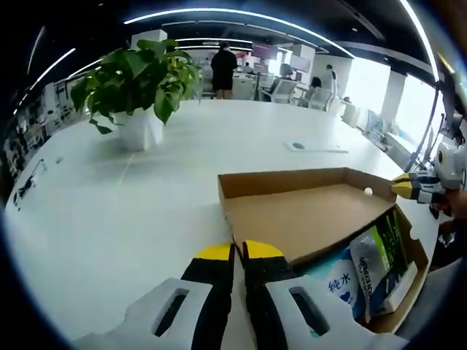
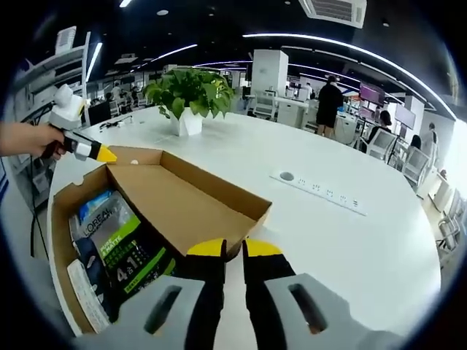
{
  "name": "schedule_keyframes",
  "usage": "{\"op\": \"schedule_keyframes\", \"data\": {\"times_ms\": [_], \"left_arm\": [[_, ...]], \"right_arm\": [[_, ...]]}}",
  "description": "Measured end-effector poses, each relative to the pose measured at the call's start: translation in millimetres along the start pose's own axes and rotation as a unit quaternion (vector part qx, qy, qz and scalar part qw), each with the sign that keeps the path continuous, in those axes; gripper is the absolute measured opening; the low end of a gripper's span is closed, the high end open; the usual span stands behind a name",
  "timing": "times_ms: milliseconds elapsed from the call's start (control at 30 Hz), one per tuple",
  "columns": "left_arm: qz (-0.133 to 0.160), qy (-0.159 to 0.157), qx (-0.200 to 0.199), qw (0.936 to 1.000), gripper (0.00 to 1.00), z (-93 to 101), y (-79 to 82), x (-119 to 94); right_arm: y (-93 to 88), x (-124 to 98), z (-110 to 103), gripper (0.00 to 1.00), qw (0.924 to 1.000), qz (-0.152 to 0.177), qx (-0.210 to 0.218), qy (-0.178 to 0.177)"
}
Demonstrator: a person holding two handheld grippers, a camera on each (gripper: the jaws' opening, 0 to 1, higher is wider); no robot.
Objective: Operate the shoe box by opening the lid, removing the specified soft item, and placing it in the target area until the item is outside and the box remains undamaged.
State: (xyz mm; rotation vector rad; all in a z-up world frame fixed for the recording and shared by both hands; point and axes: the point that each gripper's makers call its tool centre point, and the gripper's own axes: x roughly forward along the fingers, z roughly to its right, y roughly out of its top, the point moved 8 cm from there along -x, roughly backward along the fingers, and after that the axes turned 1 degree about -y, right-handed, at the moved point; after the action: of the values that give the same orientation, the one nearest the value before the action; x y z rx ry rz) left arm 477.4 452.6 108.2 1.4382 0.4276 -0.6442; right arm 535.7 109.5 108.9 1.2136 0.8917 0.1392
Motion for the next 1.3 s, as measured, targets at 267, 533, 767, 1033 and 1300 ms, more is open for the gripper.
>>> {"op": "schedule_keyframes", "data": {"times_ms": [267,533,767,1033,1300], "left_arm": [[-0.024,0.007,0.012,0.9996,0.11,3.1,-3.2,-14.4],[-0.019,0.007,0.013,0.9997,0.19,7.1,-3.0,-38.4],[-0.021,-0.007,0.018,0.9996,0.25,19.7,-9.8,-54.9],[-0.031,-0.044,0.022,0.9983,0.33,41.7,-19.7,-61.9],[-0.048,-0.083,0.034,0.9948,0.34,63.5,-36.1,-62.8]], "right_arm": [[-2.4,-16.0,-4.4,0.18,0.9998,-0.003,0.016,0.01],[0.8,-33.4,-6.9,0.29,0.9996,0.003,0.012,0.025],[-0.8,-47.3,-11.3,0.35,0.9991,0.002,0.011,0.042],[-3.9,-61.5,-18.7,0.41,0.9977,-0.002,0.02,0.065],[-6.0,-72.5,-26.9,0.49,0.9961,-0.003,0.015,0.087]]}}
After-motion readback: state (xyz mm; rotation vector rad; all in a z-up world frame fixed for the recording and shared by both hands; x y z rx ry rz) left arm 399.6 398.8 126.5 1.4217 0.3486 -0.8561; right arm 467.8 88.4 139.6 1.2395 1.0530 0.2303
